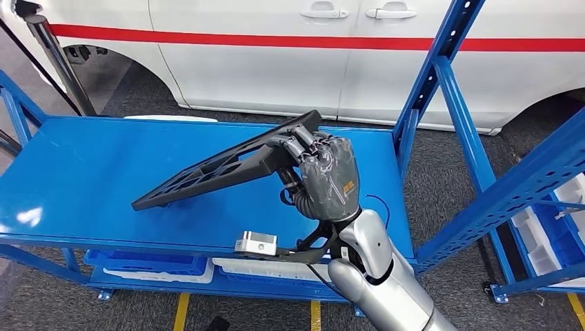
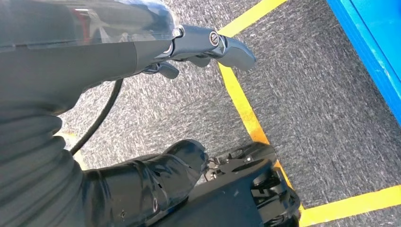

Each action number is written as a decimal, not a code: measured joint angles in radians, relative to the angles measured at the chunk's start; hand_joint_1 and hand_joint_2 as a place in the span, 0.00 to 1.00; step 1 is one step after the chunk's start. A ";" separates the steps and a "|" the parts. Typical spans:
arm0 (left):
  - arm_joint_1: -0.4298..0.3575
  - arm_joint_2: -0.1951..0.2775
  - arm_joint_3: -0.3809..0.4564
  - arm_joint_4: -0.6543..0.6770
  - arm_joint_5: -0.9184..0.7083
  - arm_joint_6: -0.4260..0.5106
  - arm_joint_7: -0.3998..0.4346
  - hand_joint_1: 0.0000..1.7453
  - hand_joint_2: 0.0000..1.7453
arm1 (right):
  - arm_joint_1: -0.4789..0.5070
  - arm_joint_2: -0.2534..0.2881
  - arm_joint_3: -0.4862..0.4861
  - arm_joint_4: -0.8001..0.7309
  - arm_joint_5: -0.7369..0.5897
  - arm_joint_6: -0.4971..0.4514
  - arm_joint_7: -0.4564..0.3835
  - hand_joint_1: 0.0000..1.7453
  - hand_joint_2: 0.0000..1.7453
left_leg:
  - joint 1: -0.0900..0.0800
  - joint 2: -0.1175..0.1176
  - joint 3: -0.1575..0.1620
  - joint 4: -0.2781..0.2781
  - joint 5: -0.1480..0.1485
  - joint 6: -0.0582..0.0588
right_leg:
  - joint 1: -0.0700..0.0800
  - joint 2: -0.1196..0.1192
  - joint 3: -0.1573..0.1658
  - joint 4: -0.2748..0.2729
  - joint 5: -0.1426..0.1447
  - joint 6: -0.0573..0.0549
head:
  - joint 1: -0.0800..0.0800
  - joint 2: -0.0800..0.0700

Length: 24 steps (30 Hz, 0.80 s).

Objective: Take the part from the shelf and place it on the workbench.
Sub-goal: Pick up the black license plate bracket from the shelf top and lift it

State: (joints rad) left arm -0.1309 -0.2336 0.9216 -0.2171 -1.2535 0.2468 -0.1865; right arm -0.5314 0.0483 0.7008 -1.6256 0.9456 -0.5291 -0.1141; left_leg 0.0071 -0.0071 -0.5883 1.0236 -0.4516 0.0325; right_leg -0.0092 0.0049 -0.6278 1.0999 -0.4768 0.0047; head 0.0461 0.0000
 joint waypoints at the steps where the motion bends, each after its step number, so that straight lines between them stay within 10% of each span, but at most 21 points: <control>1: 0.000 0.000 0.000 0.000 -0.001 0.000 0.000 0.00 1.00 | 0.000 0.000 0.000 0.000 -0.001 0.000 0.000 1.00 1.00 | -0.002 -0.001 -0.004 0.004 -0.001 -0.004 | 0.001 0.000 0.014 -0.033 0.008 -0.004 | 0.000 0.000; 5: 0.001 0.000 0.000 0.000 -0.002 0.000 0.000 0.00 1.00 | 0.000 0.001 0.000 0.003 -0.006 0.000 0.000 1.00 1.00 | -0.002 0.000 -0.015 0.015 -0.007 -0.023 | 0.002 0.001 0.013 -0.052 0.018 -0.024 | -0.001 0.000; 11: 0.002 0.000 0.000 0.000 -0.004 0.000 0.003 0.00 1.00 | -0.001 0.003 0.000 0.011 -0.010 0.000 0.000 1.00 1.00 | 0.004 0.002 -0.097 0.269 -0.159 -0.045 | 0.001 -0.007 -0.007 -0.055 0.039 -0.041 | -0.002 0.000; 16: -0.001 0.000 -0.001 0.000 -0.008 -0.002 0.007 0.00 1.00 | -0.008 0.007 0.000 0.013 -0.010 0.001 0.000 1.00 1.00 | -0.001 0.001 0.057 0.017 -0.063 -0.030 | 0.003 -0.006 -0.022 -0.047 0.053 -0.026 | -0.002 0.000; 20: 0.000 0.000 -0.002 0.000 -0.009 -0.003 0.007 0.00 1.00 | -0.012 0.009 0.000 0.014 -0.011 0.001 -0.002 1.00 1.00 | -0.003 0.002 0.058 -0.010 -0.041 -0.011 | 0.003 -0.005 -0.027 -0.048 0.062 0.000 | -0.001 0.000; 24: -0.002 0.000 -0.004 0.000 -0.009 -0.003 0.007 0.00 1.00 | -0.014 0.009 0.000 0.015 -0.012 0.002 -0.003 1.00 1.00 | 0.001 0.008 0.033 -0.016 -0.010 0.013 | 0.000 -0.004 -0.089 0.119 -0.071 0.015 | 0.000 0.000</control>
State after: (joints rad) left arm -0.1330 -0.2337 0.9178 -0.2171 -1.2623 0.2434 -0.1793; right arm -0.5456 0.0572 0.7010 -1.6109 0.9334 -0.5272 -0.1166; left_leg 0.0083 0.0011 -0.5558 1.0076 -0.4620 0.0460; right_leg -0.0091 0.0006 -0.7164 1.2188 -0.5481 0.0196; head 0.0461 0.0000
